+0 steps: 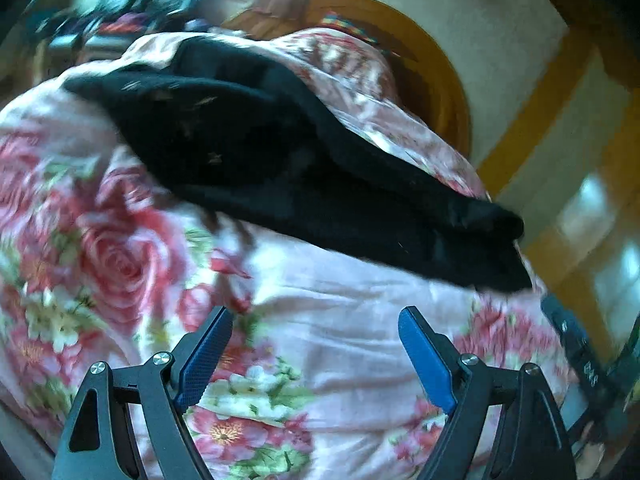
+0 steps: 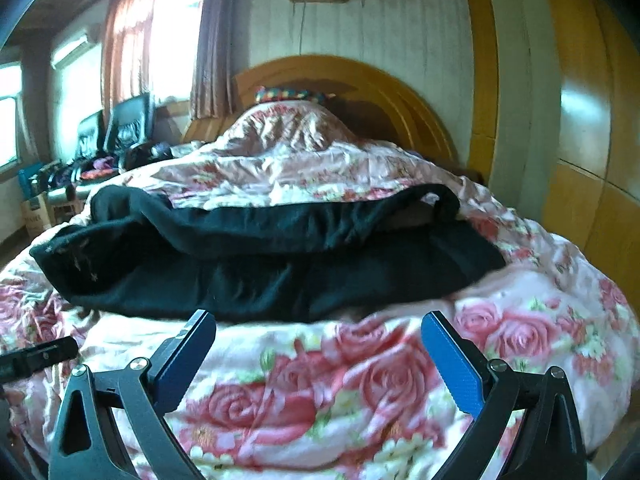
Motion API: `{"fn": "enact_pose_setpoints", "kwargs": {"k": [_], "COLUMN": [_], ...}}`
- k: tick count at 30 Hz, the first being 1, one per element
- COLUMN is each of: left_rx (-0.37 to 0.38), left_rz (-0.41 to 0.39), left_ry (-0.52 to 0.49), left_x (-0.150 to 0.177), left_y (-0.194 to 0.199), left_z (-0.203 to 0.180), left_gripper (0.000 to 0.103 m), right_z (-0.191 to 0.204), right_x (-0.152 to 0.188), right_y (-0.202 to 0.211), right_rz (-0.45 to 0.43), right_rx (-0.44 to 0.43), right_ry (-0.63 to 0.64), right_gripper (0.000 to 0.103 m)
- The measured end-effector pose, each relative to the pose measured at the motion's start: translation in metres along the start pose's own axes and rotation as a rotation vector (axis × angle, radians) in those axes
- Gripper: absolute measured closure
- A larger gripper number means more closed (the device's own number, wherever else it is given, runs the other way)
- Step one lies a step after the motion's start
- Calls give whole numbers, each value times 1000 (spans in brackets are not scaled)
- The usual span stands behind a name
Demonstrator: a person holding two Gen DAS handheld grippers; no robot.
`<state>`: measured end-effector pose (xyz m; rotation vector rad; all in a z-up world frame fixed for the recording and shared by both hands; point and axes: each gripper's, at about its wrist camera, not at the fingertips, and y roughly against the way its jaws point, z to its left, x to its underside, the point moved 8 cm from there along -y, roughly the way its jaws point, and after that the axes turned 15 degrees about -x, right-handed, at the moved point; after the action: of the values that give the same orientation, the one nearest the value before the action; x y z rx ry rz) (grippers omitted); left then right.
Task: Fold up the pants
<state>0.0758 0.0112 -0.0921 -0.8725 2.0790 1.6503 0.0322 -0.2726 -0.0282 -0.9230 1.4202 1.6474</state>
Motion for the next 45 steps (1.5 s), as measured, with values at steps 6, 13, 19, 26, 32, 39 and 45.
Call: {"fn": "enact_pose_setpoints", "kwargs": {"k": [6,13,19,26,32,39,45], "left_rx": [-67,-206,-207,-196,-181,-160,-164], "left_rz": [-72,-124,-100,-90,-109,-168,-154], "left_ry": [54,211,292,310,296,311,299], "left_x": [-22,-63,-84,-103,-116,-135,-147], "left_y": [-1,-12,-28,-55,-70,-79,-89], "left_z": [30,93,119,128,128,133,123], "left_gripper": [16,33,33,45,47,47,47], "right_z": [-48,-130,-200,-236,-243,-245,-247], "right_x": [12,21,24,14,5,20,31], "right_y": [-17,-40,-60,-81,-101,-122,-125], "right_rz": [80,61,23,-32,-11,46,80], "right_rx": [-52,-189,-174,-182,-175,-244,-229], "right_ry": [-239,-593,-812,-868,-822,-903,-930], "right_gripper": [0,0,22,36,56,70,81]}}
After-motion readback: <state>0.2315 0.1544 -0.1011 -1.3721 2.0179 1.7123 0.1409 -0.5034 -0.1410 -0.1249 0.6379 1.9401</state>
